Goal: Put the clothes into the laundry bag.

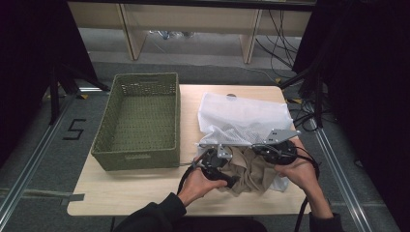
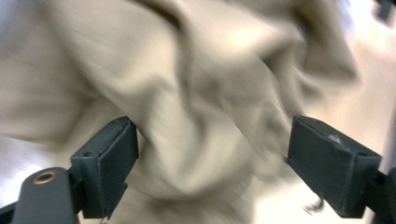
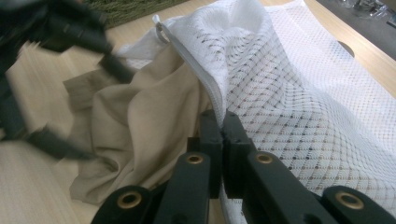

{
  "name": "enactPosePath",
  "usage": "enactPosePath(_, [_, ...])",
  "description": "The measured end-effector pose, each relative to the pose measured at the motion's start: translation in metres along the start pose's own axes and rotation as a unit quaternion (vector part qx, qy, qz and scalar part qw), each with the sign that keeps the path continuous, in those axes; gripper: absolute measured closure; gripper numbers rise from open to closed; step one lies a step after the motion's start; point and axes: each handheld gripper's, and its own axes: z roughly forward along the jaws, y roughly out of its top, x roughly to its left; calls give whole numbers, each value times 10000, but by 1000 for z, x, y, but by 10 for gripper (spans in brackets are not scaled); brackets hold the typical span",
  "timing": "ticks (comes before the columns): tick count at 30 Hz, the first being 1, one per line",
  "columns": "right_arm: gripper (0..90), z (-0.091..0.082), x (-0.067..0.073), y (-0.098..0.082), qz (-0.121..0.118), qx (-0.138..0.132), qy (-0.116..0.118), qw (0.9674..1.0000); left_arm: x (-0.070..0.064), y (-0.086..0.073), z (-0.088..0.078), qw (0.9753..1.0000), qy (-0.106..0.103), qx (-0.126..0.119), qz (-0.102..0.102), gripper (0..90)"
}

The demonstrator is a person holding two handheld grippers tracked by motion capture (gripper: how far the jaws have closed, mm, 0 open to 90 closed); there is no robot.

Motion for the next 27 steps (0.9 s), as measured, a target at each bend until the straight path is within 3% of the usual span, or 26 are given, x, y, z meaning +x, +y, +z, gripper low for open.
enactPosePath(2, [900,0,0,0,9,16,-14,10000,-11,-6,10,9999,-8,91,116,154])
enactPosePath(3, [900,0,1,0,63,29,-14,10000,-12,-7,14,9988,34,295,391,151])
enactPosePath(4, [900,0,0,0,27,22,-16,10000,-14,-7,19,9984,101,342,438,151])
enactPosePath(5, [900,0,0,0,-15,5,-14,10000,-17,-9,28,9994,149,212,208,148])
enactPosePath(6, [900,0,0,0,-21,2,-10,10000,-15,-7,31,9985,122,383,368,141])
enactPosePath(7, [900,0,0,0,-22,-14,8,10000,-17,-6,36,9993,137,296,177,133])
enactPosePath(8, [900,0,0,0,25,5,17,10000,-17,-6,38,9993,173,212,267,170])
enactPosePath(9, [900,0,0,-1,34,15,17,10000,-16,-3,39,9992,184,189,306,221])
enactPosePath(10, [900,0,0,-1,38,9,36,10000,-13,2,39,9987,107,91,494,314])
enactPosePath(11, [900,0,0,-1,118,23,-9,9999,-12,4,39,9983,82,67,565,540])
enactPosePath(12, [900,0,0,0,108,50,2,9999,-9,7,38,9977,160,42,654,640])
enactPosePath(13, [900,0,1,0,69,29,-3,10000,-7,8,37,9989,105,-37,457,723])
enactPosePath(14, [900,0,1,1,-12,-27,24,10000,-5,10,36,9989,140,-141,417,763])
enactPosePath(15, [900,-2,2,2,40,1,11,10000,-3,13,33,9989,159,-190,394,780])
enactPosePath(17, [900,-4,0,2,3,-70,2,10000,3,22,26,9980,269,-510,260,790])
enactPosePath(19, [900,-8,1,3,77,-108,-13,9999,12,36,17,9966,375,-705,209,794])
enactPosePath(21, [900,-12,0,4,89,-148,-27,9998,18,46,15,9935,500,-1021,-18,794])
enactPosePath(22, [900,-13,0,4,140,-148,-22,9998,25,51,15,9921,614,-1098,-17,794])
enactPosePath(24, [900,-14,-3,4,68,-196,-8,9998,35,52,24,9917,772,-1024,-117,783])
enactPosePath(25, [900,-14,-3,3,16,-169,-33,9998,40,49,32,9928,804,-879,-158,770])
enactPosePath(27, [900,-11,-2,0,124,-81,-1,9999,45,40,48,9931,773,-798,-364,722])
